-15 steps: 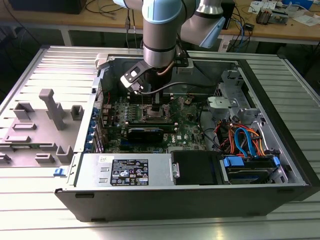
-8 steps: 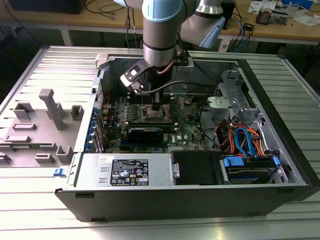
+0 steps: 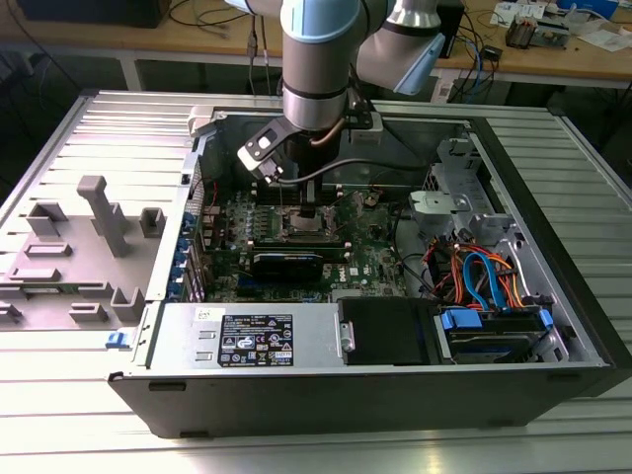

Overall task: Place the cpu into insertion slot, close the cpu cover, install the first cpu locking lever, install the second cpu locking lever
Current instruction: 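Close the cpu cover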

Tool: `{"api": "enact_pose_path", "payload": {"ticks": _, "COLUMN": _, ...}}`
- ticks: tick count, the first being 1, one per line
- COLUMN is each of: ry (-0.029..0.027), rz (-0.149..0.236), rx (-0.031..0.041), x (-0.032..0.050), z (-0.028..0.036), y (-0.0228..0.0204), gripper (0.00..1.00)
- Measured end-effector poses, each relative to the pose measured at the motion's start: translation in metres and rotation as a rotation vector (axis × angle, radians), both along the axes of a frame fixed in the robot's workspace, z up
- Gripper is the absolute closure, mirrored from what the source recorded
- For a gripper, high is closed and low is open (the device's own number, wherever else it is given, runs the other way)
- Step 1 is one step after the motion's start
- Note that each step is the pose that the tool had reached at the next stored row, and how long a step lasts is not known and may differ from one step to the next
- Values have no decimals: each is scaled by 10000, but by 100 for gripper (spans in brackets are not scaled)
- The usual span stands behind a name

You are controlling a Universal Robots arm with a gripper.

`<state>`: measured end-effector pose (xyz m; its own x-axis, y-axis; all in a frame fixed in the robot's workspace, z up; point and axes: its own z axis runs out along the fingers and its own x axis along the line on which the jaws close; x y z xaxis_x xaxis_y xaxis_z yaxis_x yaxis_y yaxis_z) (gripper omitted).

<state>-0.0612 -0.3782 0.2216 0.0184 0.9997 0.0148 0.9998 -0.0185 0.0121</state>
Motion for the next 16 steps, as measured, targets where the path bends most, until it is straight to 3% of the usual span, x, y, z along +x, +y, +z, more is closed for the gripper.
{"api": "enact_pose_path", "payload": {"ticks": 16, "ry": -2, "rz": 22, "rx": 4, "x": 0, "z": 85, "y": 0, "gripper": 89}}
